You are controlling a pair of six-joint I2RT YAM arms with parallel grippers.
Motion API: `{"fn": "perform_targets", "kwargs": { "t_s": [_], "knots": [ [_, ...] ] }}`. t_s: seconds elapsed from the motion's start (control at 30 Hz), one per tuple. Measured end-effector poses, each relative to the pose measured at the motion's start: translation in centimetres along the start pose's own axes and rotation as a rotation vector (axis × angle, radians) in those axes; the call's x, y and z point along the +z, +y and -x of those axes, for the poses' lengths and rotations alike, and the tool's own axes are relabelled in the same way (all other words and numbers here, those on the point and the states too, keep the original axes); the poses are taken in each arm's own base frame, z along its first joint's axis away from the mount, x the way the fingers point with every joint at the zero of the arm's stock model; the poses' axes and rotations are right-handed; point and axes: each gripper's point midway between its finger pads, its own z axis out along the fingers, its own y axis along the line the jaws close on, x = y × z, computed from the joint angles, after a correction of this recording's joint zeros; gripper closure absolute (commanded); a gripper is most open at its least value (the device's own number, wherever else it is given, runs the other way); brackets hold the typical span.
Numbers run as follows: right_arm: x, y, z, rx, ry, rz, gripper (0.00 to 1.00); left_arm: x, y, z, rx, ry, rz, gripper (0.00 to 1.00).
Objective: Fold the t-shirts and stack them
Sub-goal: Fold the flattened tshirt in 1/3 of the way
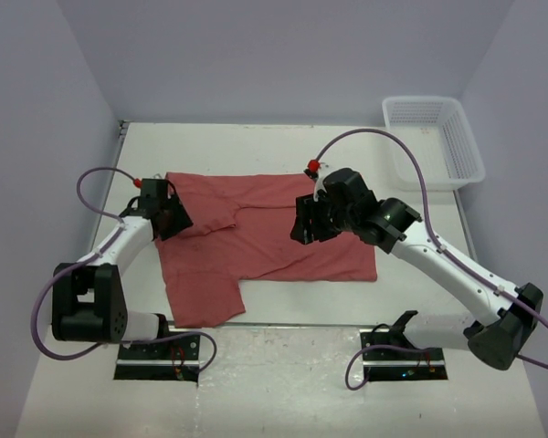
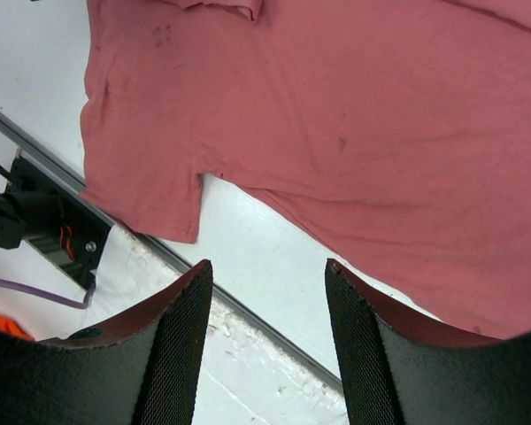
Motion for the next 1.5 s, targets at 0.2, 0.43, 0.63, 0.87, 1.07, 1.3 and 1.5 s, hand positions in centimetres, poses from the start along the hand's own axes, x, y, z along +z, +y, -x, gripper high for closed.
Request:
{"fn": "perform_targets", "kwargs": {
  "t_s": [0.2,0.43,0.63,0.87,1.07,1.3,1.5],
  "knots": [
    [-1.2,-0.2,0.3,0.005,-0.031,0.006,0.45,1.4,0.8,-1.0,0.002,0.018,0.023,0.49],
    [-0.8,-1.0,-0.4,0.018,-0.012,-0.013,0.45,2.9,1.1,-1.1,0.001,0.024,0.032,0.49],
    [-0.7,-1.1,-0.7,0.020,-0.002,-0.010,0.45,3.6,1.0,-0.8,0.001,0.014,0.029,0.49],
    [-0.2,-1.3,-1.3,0.027,0.023,-0.009,0.46,3.9,1.2,-0.7,-0.002,0.015,0.030,0.61],
    [0.3,-1.4,-1.5,0.036,0.041,-0.013,0.46,3.8,1.2,-0.7,-0.002,0.017,0.025,0.88],
    [1.1,-1.7,-2.2,0.046,0.069,-0.022,0.46,2.5,0.3,0.7,-0.004,-0.019,0.002,1.00],
    [1.1,-1.7,-2.2,0.048,0.069,-0.021,0.46,0.7,-0.9,2.8,-0.005,-0.060,-0.021,1.00]
  ]
}}
